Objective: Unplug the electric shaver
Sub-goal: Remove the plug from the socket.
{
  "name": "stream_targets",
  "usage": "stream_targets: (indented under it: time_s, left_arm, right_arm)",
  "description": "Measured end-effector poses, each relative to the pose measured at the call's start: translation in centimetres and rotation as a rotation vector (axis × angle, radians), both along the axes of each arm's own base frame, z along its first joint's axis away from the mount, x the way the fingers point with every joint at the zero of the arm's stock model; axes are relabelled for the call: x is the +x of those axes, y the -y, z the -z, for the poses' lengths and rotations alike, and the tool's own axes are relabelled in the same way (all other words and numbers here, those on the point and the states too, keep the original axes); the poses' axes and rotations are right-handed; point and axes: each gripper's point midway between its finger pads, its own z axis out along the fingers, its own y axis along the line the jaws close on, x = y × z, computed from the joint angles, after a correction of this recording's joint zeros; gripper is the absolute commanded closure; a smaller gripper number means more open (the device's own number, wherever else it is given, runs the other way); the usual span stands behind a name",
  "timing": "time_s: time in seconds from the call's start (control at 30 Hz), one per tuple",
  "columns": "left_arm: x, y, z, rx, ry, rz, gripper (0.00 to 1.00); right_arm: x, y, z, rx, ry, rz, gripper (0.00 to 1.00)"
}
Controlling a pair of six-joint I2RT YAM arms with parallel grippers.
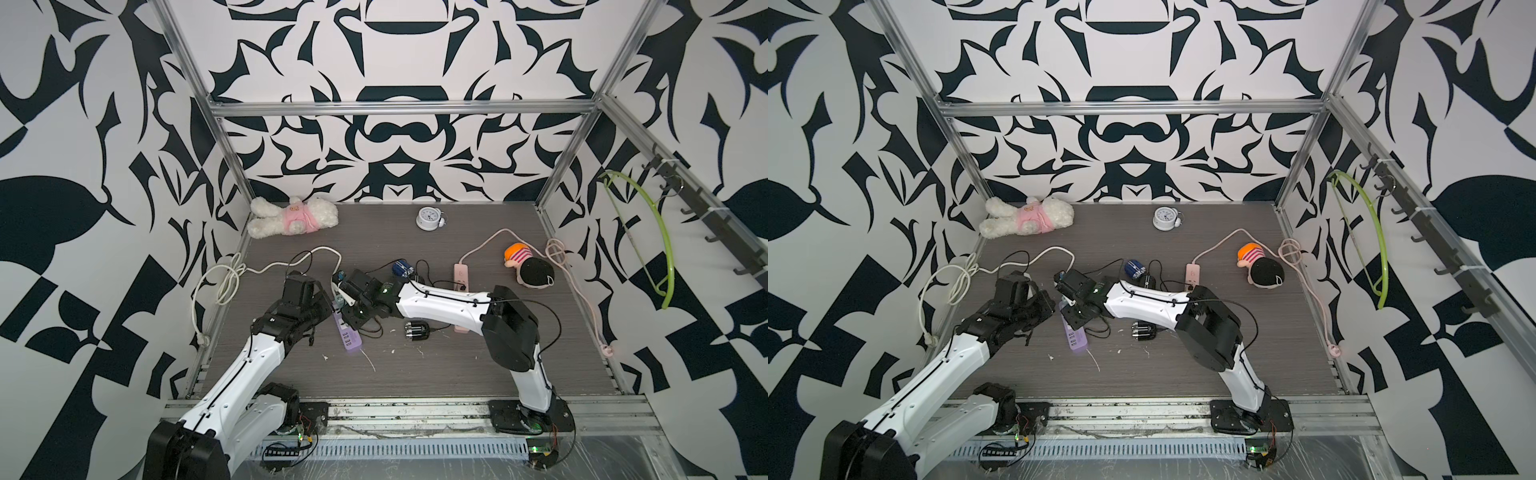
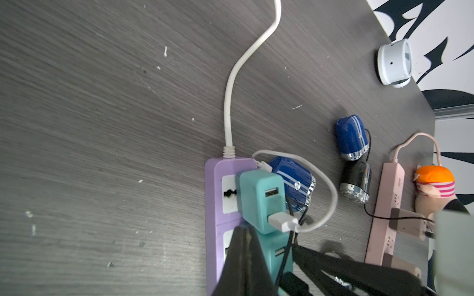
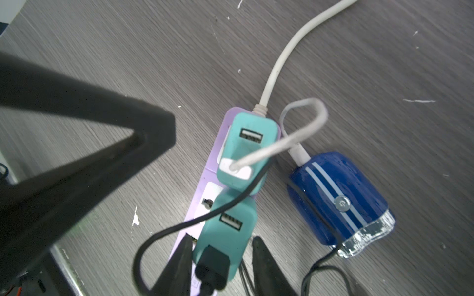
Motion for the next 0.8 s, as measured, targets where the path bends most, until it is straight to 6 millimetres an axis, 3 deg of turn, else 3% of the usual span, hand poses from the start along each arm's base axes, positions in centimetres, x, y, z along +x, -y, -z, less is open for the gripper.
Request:
stream_targets:
  time_s: [0.13,0.27,0.57,0.8]
  left_arm:
    - [0.1,0.5,0.8,-0.034,0.011,0.009,1.00]
    - [0.0,1.1,2.0,-0.071,-0.001,0.020,1.00]
    - [-0.7,1.9,4.8,-0.147,-0.050,0.007,1.00]
    - [-1.2,2.0,5.8,-0.184,-0.058,-0.008,1.00]
  right_arm:
    - [0.0,0.0,-0.1,0.001,-0.002,0.025,0.90]
    - [0.1,0.0,-0.1,-0.002,0.001,0.023,0.98]
    - [0.1,0.0,-0.1,-0.003,0.002,0.027,1.00]
    - [0.1,0.0,-0.1,-0.005,0.007,0.029,1.00]
